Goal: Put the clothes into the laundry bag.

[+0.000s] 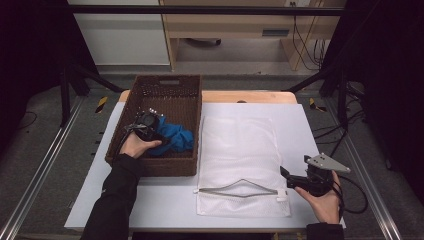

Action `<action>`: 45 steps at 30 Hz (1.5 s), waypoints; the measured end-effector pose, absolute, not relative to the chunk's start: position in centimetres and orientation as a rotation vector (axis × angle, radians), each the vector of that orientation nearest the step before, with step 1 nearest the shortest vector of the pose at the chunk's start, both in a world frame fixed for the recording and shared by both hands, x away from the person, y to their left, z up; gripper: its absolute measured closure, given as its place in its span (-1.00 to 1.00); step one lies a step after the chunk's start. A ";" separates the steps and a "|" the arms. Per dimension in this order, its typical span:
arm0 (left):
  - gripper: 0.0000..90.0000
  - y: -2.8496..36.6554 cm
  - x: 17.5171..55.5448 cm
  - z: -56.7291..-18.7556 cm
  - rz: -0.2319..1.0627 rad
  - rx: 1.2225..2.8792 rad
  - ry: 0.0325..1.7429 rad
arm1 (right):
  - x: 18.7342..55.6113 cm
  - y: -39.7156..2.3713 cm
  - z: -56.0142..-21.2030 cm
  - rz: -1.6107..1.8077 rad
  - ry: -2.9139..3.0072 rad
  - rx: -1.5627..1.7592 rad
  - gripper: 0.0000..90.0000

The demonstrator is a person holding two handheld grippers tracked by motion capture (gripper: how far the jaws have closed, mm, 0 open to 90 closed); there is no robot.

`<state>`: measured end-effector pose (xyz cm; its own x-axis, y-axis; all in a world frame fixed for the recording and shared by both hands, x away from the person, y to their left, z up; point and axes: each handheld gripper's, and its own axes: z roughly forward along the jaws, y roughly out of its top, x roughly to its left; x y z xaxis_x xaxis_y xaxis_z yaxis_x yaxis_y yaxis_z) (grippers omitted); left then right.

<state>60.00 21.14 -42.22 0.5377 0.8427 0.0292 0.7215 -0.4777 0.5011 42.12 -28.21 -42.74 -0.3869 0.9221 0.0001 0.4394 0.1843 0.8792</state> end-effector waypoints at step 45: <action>0.61 23.4 55.1 -35.2 0.670 1.850 1.062 | 42.0 -28.2 -42.7 1.151 1.896 1.273 -0.83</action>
<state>55.06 23.36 -35.23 0.4897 0.8715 0.0276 0.3998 -0.2525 0.8812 42.01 -28.24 -42.66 -0.3796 0.9252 0.0017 0.4283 0.1741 0.8867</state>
